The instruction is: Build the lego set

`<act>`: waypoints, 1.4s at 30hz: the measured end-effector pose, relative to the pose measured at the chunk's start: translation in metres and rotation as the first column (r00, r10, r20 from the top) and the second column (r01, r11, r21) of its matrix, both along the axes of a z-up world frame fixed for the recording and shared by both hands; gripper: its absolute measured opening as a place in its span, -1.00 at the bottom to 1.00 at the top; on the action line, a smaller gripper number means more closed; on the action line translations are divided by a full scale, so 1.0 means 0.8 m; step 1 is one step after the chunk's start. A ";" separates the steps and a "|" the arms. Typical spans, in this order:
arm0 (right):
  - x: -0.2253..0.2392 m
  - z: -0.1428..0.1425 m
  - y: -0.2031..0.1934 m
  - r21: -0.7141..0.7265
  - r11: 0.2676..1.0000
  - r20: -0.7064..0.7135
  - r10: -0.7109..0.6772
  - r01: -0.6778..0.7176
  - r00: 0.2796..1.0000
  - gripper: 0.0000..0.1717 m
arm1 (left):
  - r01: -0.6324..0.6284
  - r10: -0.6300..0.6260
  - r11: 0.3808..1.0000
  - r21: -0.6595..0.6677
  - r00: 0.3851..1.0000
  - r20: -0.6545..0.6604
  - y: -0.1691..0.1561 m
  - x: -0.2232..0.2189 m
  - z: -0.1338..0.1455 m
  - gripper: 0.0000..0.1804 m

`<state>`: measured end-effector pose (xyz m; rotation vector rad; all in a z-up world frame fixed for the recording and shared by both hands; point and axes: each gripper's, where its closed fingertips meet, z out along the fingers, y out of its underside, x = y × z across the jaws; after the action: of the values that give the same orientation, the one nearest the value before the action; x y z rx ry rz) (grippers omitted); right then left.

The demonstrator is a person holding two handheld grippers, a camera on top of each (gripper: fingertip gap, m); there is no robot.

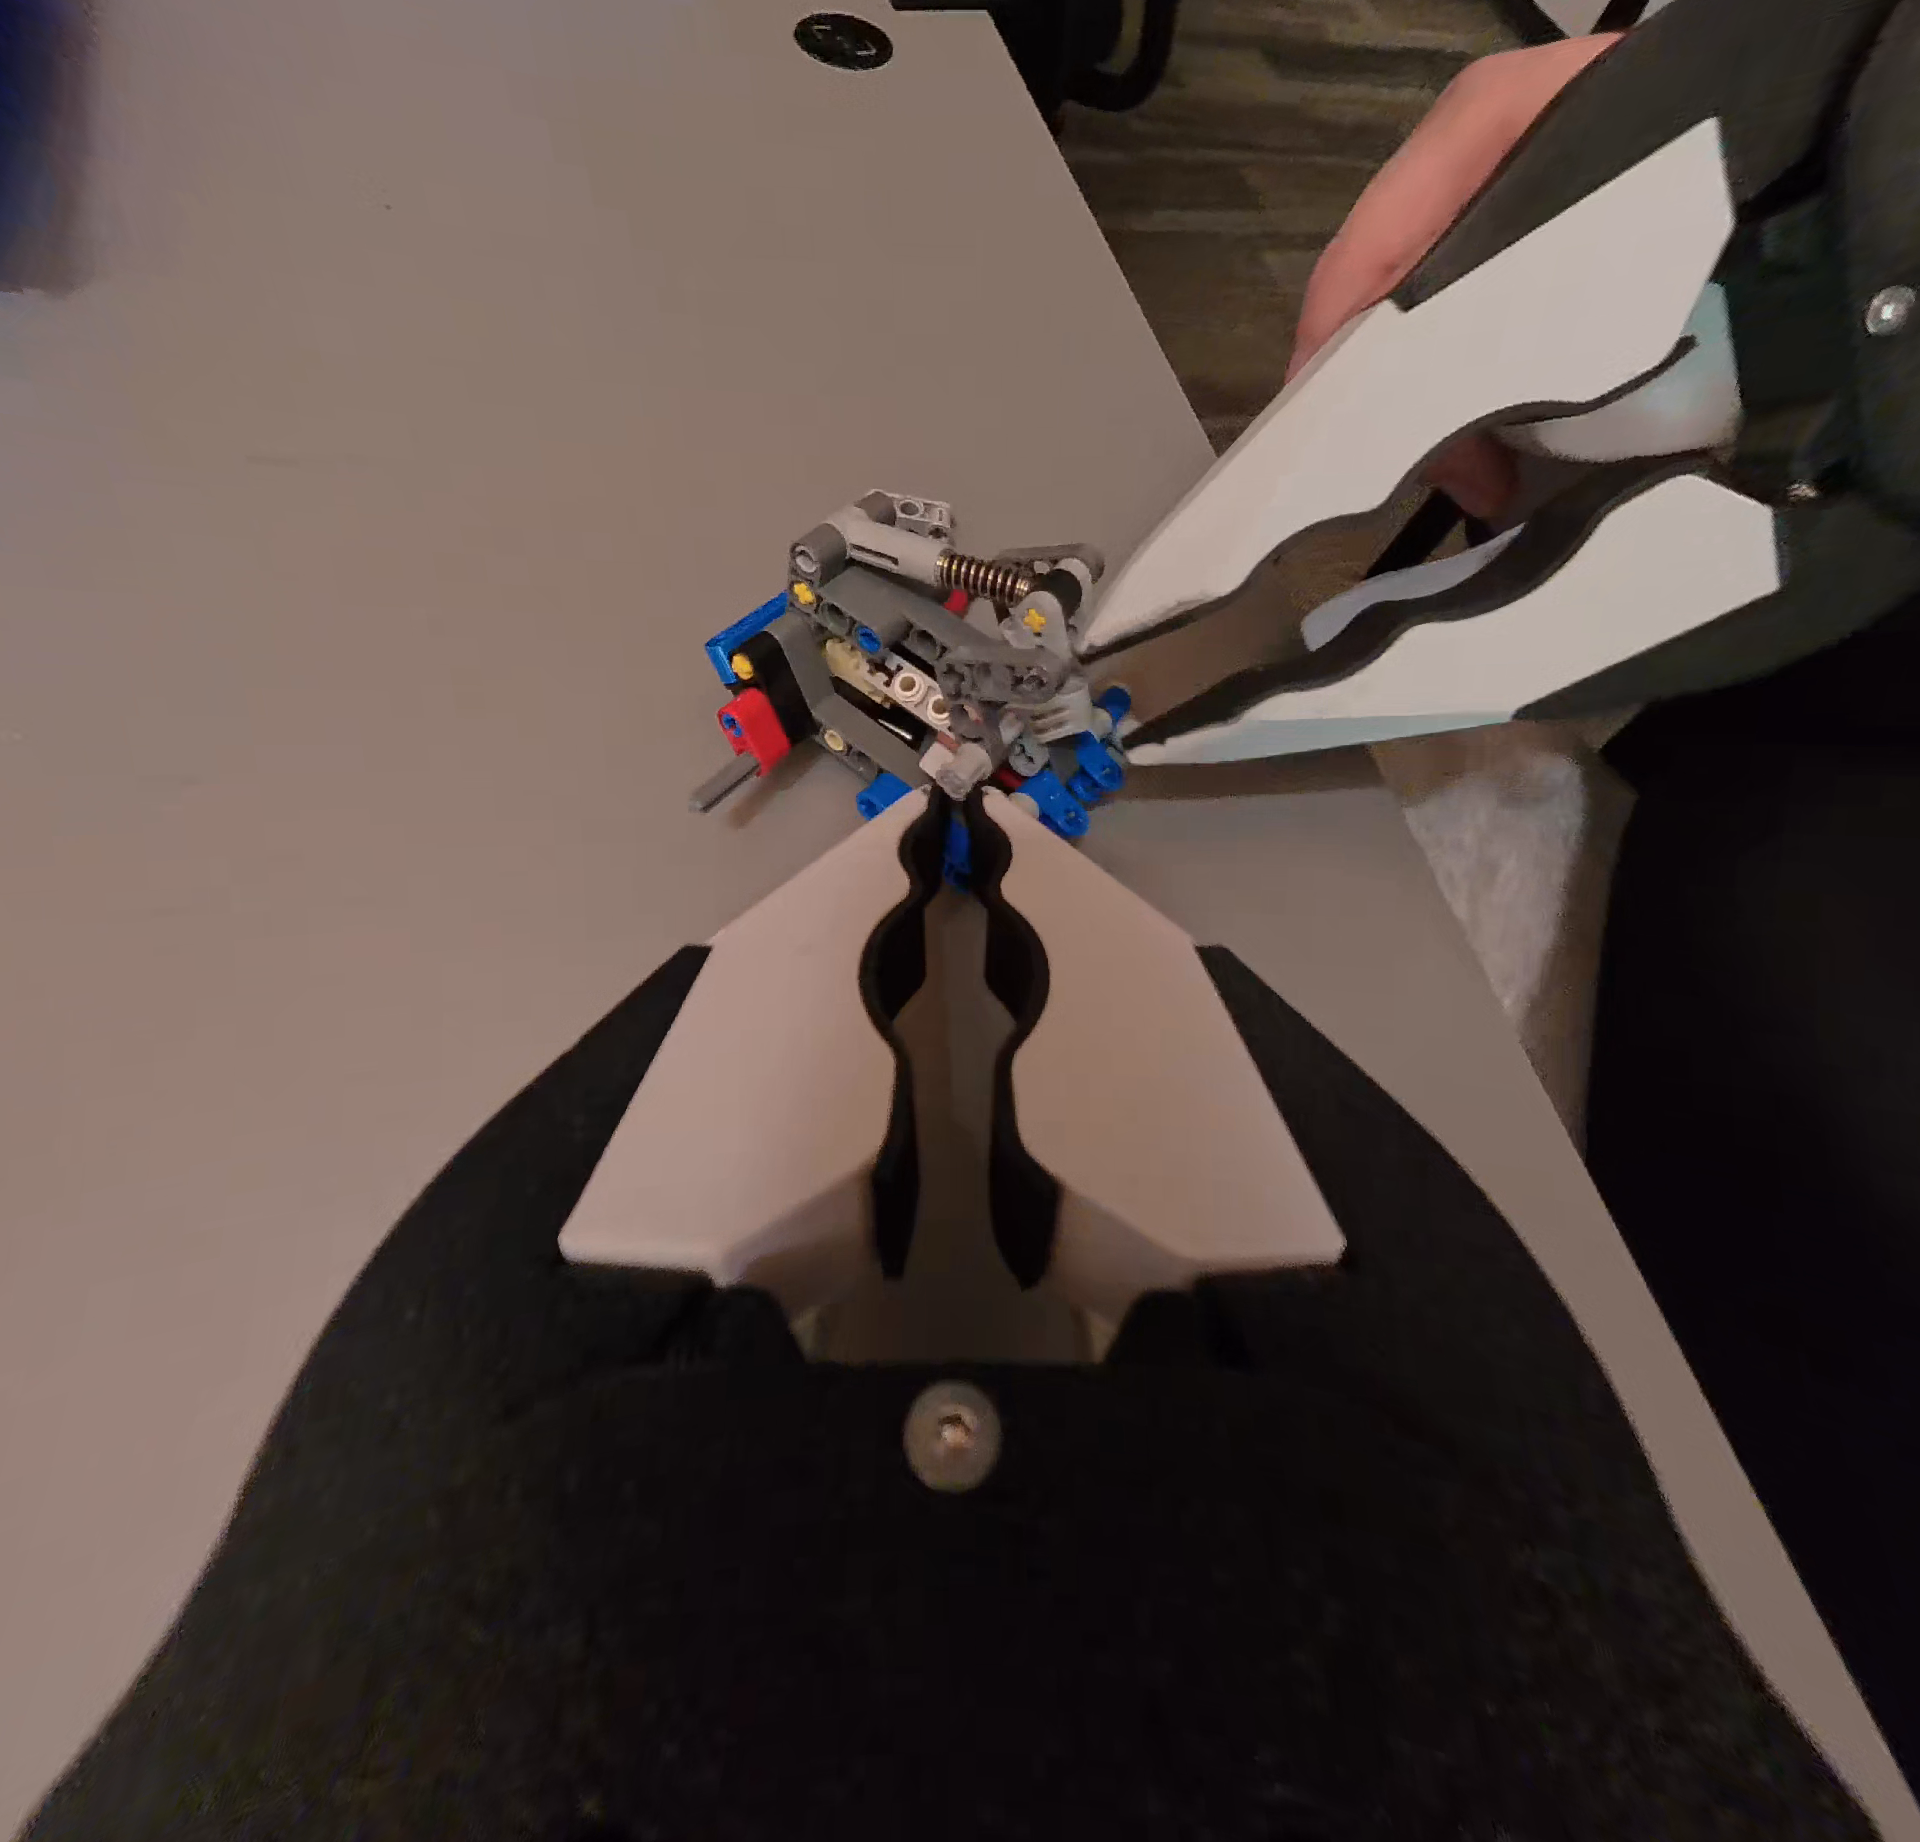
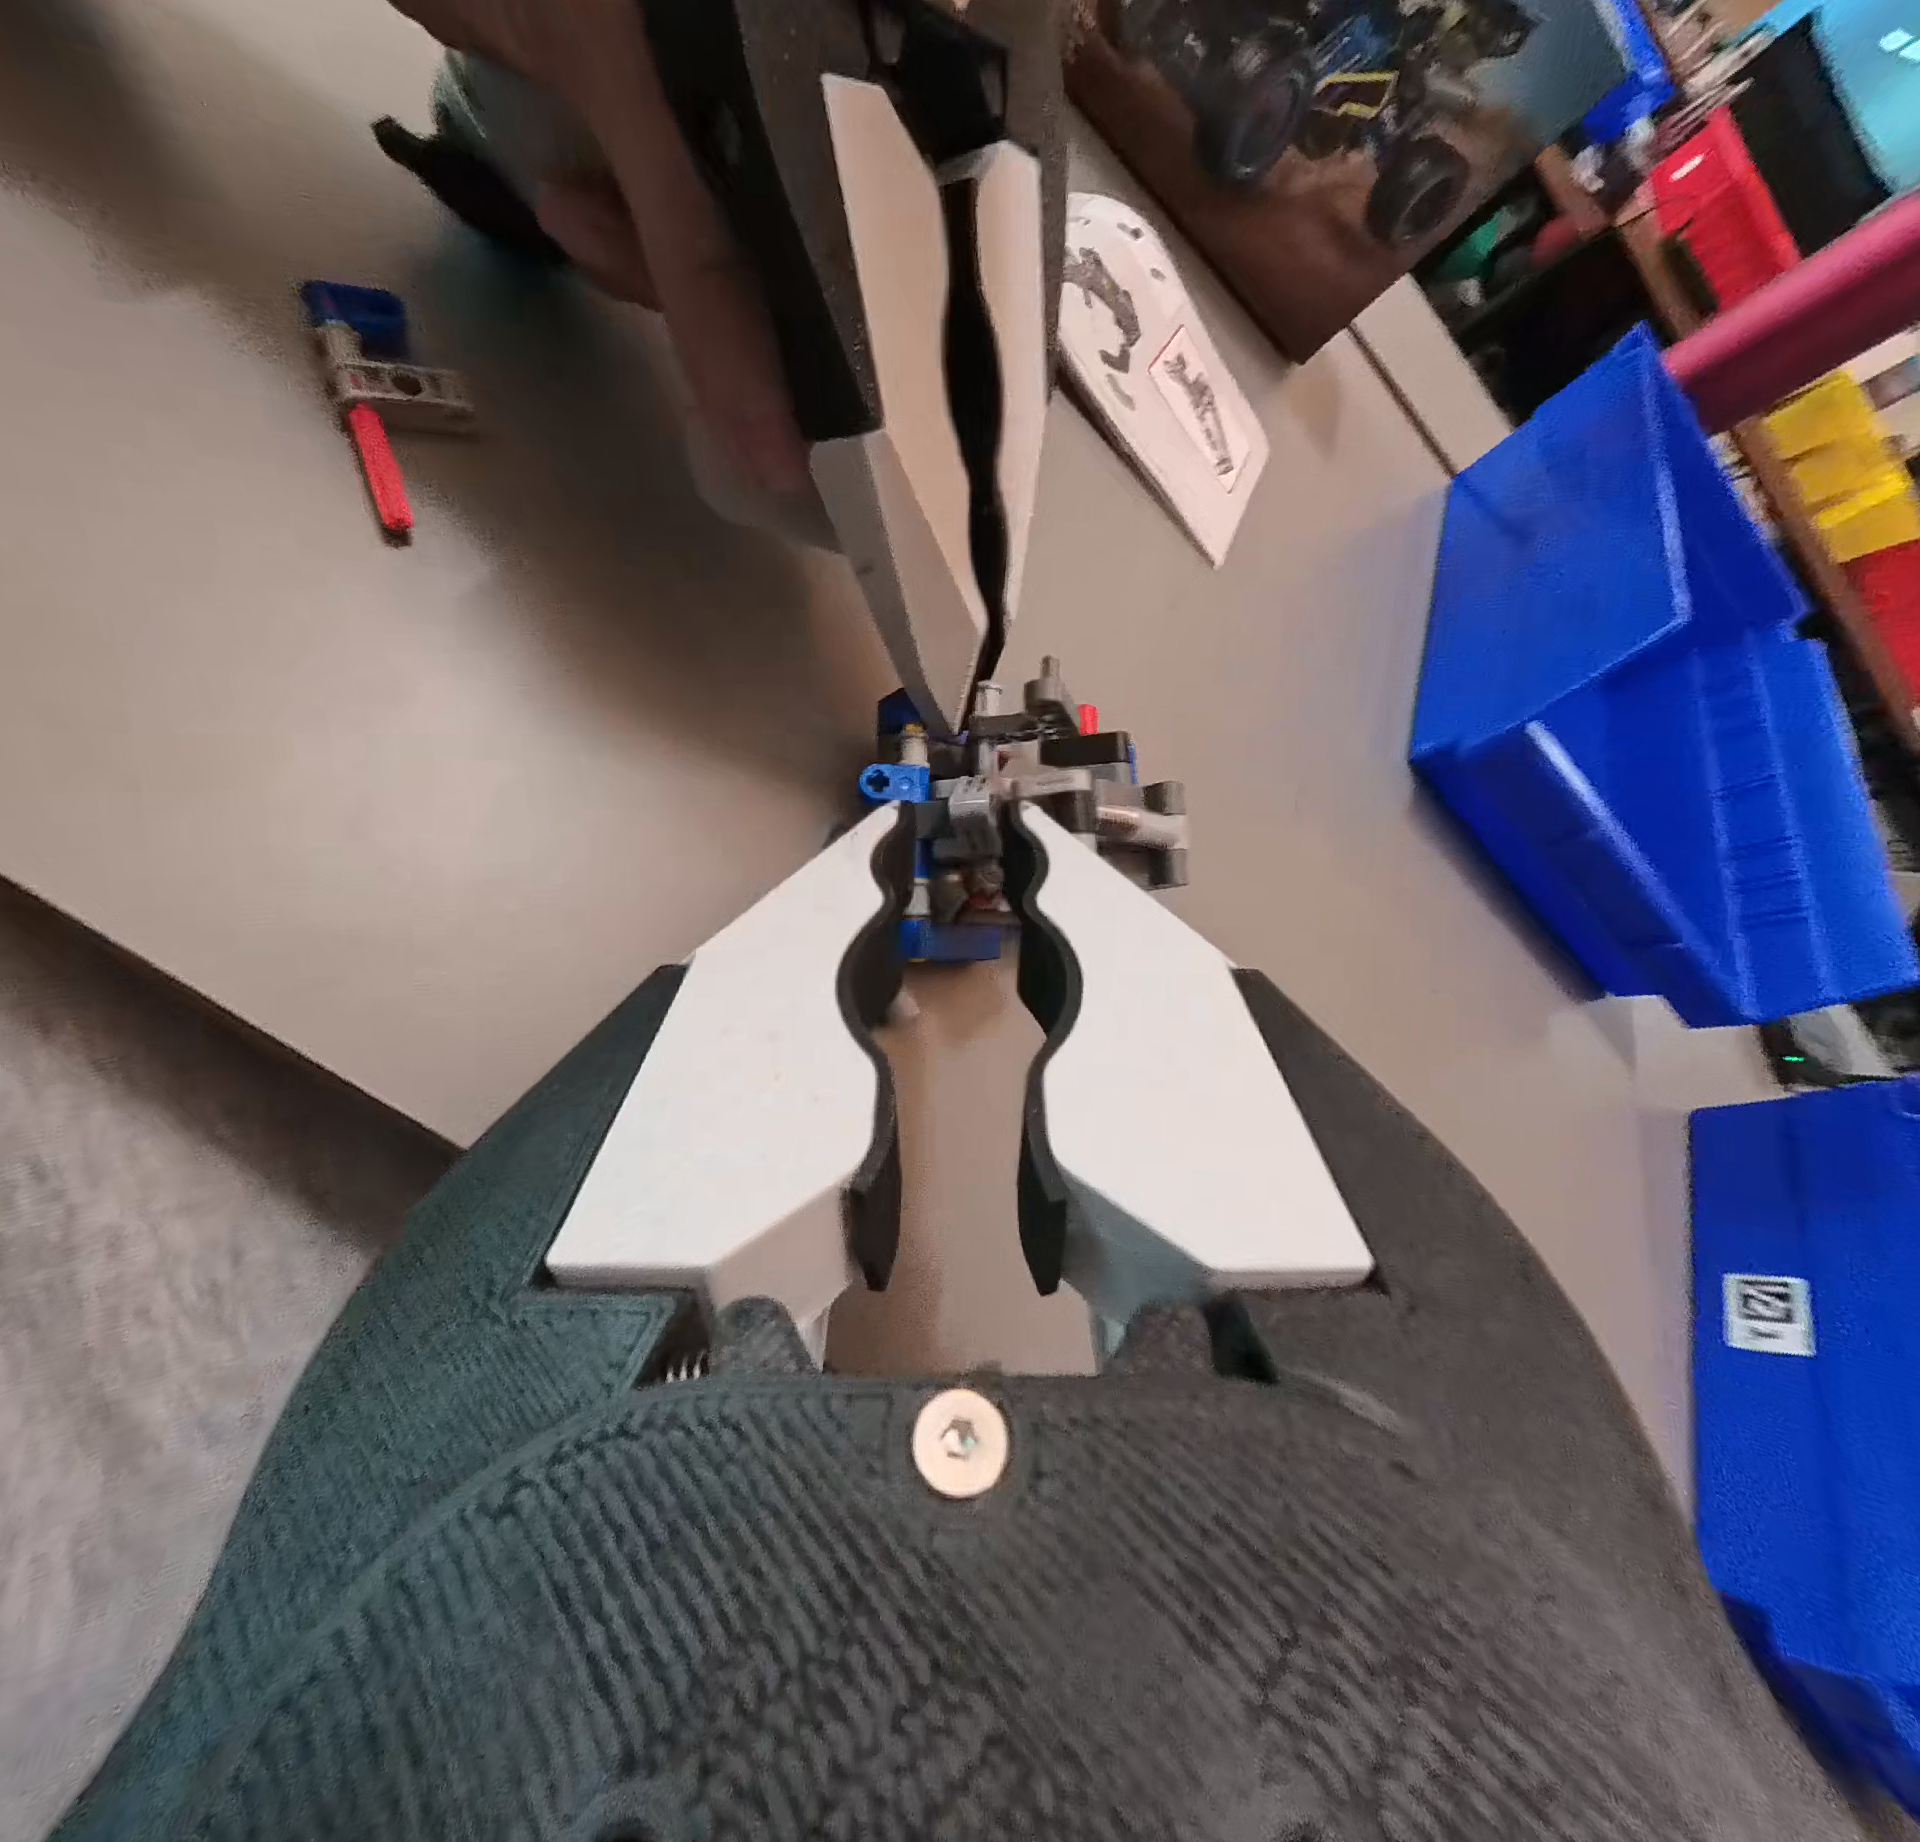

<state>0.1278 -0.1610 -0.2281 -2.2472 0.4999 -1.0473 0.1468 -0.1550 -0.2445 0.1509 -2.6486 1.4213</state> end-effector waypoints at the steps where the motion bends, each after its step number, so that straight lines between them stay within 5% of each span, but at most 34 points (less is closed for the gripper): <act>1: 0.002 0.003 -0.001 -0.004 1.000 0.030 -0.006 0.007 1.000 -0.85 | -0.004 0.004 1.000 -0.001 1.000 -0.001 0.000 -0.001 0.000 -1.00; 12: 0.017 -0.006 -0.012 -0.122 0.992 0.235 -0.002 0.031 0.972 -0.94 | -0.010 0.010 1.000 -0.010 1.000 0.003 -0.004 -0.001 0.000 -1.00; 19: 0.024 -0.006 -0.010 -0.135 0.991 0.290 0.044 -0.004 0.956 -0.94 | 0.035 -0.042 0.999 0.035 0.971 0.236 -0.004 0.015 0.005 -0.86; 42: 0.056 -0.013 -0.017 -0.285 0.953 0.397 0.019 0.103 0.918 -0.92 | -0.095 0.095 0.995 -0.009 0.995 0.011 -0.019 0.033 0.000 -0.96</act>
<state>0.1725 -0.1744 -0.2388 -2.1934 0.2243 -1.6498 0.1731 -0.1701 -0.2448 0.2717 -2.6772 1.4657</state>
